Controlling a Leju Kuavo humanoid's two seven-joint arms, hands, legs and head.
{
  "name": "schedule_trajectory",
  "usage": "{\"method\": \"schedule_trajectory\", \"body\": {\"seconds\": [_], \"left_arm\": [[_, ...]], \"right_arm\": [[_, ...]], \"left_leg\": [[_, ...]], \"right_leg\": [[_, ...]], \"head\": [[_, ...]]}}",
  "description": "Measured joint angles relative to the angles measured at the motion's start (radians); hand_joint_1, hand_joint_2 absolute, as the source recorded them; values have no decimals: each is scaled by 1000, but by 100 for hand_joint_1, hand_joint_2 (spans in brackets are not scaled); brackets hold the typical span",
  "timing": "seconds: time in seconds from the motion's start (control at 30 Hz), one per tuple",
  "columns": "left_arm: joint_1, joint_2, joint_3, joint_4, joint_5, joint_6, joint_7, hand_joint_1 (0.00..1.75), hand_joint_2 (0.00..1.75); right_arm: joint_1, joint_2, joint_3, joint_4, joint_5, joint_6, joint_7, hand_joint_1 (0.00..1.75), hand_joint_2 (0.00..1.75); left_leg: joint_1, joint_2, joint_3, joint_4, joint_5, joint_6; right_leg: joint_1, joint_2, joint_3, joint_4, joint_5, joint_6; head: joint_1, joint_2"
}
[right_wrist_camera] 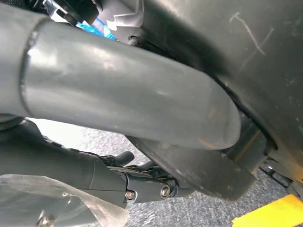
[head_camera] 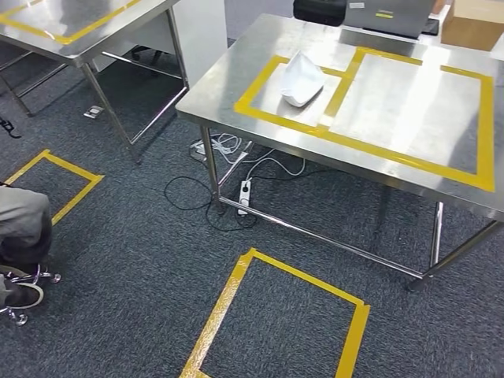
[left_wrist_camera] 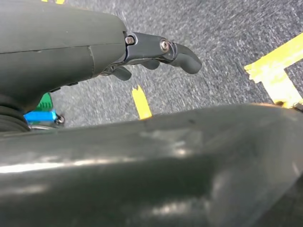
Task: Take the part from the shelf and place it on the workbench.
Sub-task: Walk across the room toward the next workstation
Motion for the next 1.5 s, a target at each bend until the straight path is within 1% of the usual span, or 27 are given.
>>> {"method": "schedule_trajectory", "body": {"seconds": [0.07, 0.13, 0.17, 0.23, 0.3, 0.33, 0.37, 0.43, 0.47, 0.53, 0.6, 0.67, 0.73, 0.8, 0.83, 0.9, 0.93, 1.0, 1.03, 1.1, 1.17, 1.23, 1.3, 1.33, 1.4, 1.47, 1.5], "left_arm": [[1, 0, 0, 0, 0, -4, 1, 0, 0], [3, -1, -1, 0, -1, -6, 3, 0, 0], [2, -1, -3, 0, -2, -7, 4, 0, 0], [-1, -2, -8, 0, -4, -7, 4, 0, 0], [-1, -2, -14, 0, -5, -8, 4, 0, 0], [-1, -2, -15, 0, -5, -9, 5, 0, 0], [-1, -2, -16, 0, -6, -9, 5, 0, 0], [-3, -2, -16, 0, -7, -9, 5, 0, 0], [-5, -2, -16, 0, -7, -10, 6, 0, 0], [-6, -1, -16, 0, -7, -11, 8, 0, 0], [-3, 0, -16, 0, -8, -12, 9, 0, 0], [-2, 0, -16, 0, -7, -15, 10, 0, 0], [-5, 1, -16, 0, -4, -18, 10, 0, 0], [-5, 1, -16, 0, -1, -20, 10, 0, 0], [-4, 1, -16, 0, 1, -21, 10, 0, 0], [-2, 3, -16, 0, 2, -22, 10, 0, 0], [-2, 4, -16, 0, 2, -22, 9, 0, 0], [-5, 5, -16, 0, 2, -23, 9, 0, 0], [-6, 6, -16, 0, 2, -23, 9, 0, 0], [-4, 7, -16, 0, 2, -24, 8, 0, 0], [-1, 7, -16, 0, 2, -25, 8, 0, 0], [-3, 7, -16, 0, 2, -25, 7, 0, 0], [-5, 6, -16, 0, 2, -25, 7, 0, 0], [-5, 6, -16, 0, 3, -25, 7, 0, 0], [-4, 6, -15, 0, 3, -25, 6, 0, 0], [-5, 6, -15, 0, 3, -25, 5, 0, 0], [-7, 6, -15, 0, 3, -25, 4, 0, 0]], "right_arm": [[0, 0, 0, 0, 1, 1, 3, 0, 0], [-2, -2, 0, -1, 2, 2, 4, 0, 0], [-2, -2, 0, -1, 2, 2, 3, 0, 0], [-5, -3, 0, -1, 1, 4, 0, 0, 0], [-8, -3, 0, -1, 1, 7, -3, 0, 0], [-9, -3, 0, -1, 1, 7, -3, 0, 0], [-10, -3, 0, -1, 1, 8, -2, 0, 0], [-8, -2, 0, 0, 3, 8, 1, 0, 0], [-6, -2, 0, 0, 4, 8, 2, 0, 0], [-4, -2, 0, 1, 6, 8, 2, 0, 0], [-6, -2, 0, 1, 6, 10, 2, 0, 0], [-5, -1, 0, 0, 9, 12, 3, 0, 0], [-3, -1, 0, 0, 14, 15, 4, 0, 0], [-1, -2, 0, 0, 19, 17, 4, 0, 0], [-1, -3, 0, 0, 21, 18, 5, 0, 0], [-1, -3, 1, 0, 25, 20, 5, 0, 0], [-1, -3, 1, 0, 26, 21, 5, 0, 0], [2, -3, 2, 0, 28, 23, 5, 0, 0], [3, -4, 2, 0, 29, 23, 5, 0, 0], [3, -5, 2, 0, 31, 23, 5, 0, 0], [2, -6, 5, -1, 32, 24, 4, 0, 0], [-2, -7, 8, -1, 31, 26, 0, 0, 0], [-8, -7, 9, -1, 31, 28, -4, 0, 0], [-10, -7, 9, -1, 31, 29, -5, 0, 0], [-14, -7, 9, -1, 31, 32, -4, 0, 0], [-13, -7, 9, -1, 32, 35, -1, 0, 0], [-12, -7, 9, 0, 33, 36, -1, 0, 0]], "left_leg": [[-2, -12, -6, -5, 0, 14], [2, -30, -8, -12, 6, 28], [5, -39, -9, -15, 11, 35], [5, -57, -14, -16, 16, 43], [4, -80, -16, -15, 18, 45], [4, -94, -16, -13, 18, 45], [4, -110, -16, -11, 18, 44], [4, -140, -20, -1, 16, 37], [3, -154, -26, 6, 16, 32], [3, -177, -41, 16, 19, 20], [6, -190, -52, 20, 23, 9], [3, -153, -72, 62, -3, 0], [1, -97, -125, 179, -64, -7], [3, -78, -176, 295, -105, -9], [3, -76, -180, 308, -100, -7], [-2, -64, -132, 218, -42, 6], [-8, -40, -96, 149, -16, 16], [-23, 6, -47, 46, 8, 34], [-29, 16, -42, 32, 4, 39], [-27, -4, -43, 21, 8, 45], [-19, -28, -38, 7, 16, 52], [-13, -50, -37, 0, 21, 57], [-13, -74, -38, 0, 22, 59], [-12, -88, -37, 0, 22, 59], [-10, -118, -36, 5, 22, 56], [-9, -147, -42, 18, 19, 47], [-10, -160, -50, 26, 19, 42]], "right_leg": [[3, -17, 1, -1, -1, 8], [1, 6, -8, 19, -23, 18], [0, 30, -26, 57, -49, 22], [-1, 79, -86, 189, -119, 26], [0, 93, -129, 291, -149, 27], [-1, 95, -127, 291, -135, 28], [-3, 100, -107, 251, -102, 28], [-14, 140, -51, 119, -33, 33], [-19, 163, -30, 66, -18, 34], [-22, 188, -15, 32, -23, 30], [-21, 166, -11, 31, -22, 19], [-22, 138, -7, 29, -18, 8], [-19, 105, -6, 28, -20, 1], [-13, 71, -5, 28, -23, -4], [-10, 56, -4, 28, -24, -6], [-4, 30, 1, 28, -28, -9], [-1, 18, 2, 28, -31, -9], [5, -4, 5, 28, -37, -5], [7, -15, 5, 28, -39, -2], [10, -34, 7, 25, -43, 4], [9, 1, -6, 54, -67, 12], [6, 67, -56, 161, -122, 21], [5, 91, -114, 281, -163, 26], [5, 93, -124, 302, -159, 28], [-1, 101, -96, 235, -96, 34], [-14, 147, -45, 113, -38, 42], [-18, 169, -29, 74, -30, 40]], "head": [[1, 0], [4, 0], [6, 0], [11, 0], [11, 0], [11, 0], [11, 0], [12, 0], [12, 0], [12, 0], [12, 0], [6, 0], [0, 0], [0, 0], [-1, 0], [-1, 0], [0, 0], [0, 0], [0, 0], [1, 0], [7, 0], [15, 0], [17, 0], [18, 0], [19, 0], [19, 0], [19, 0]]}}
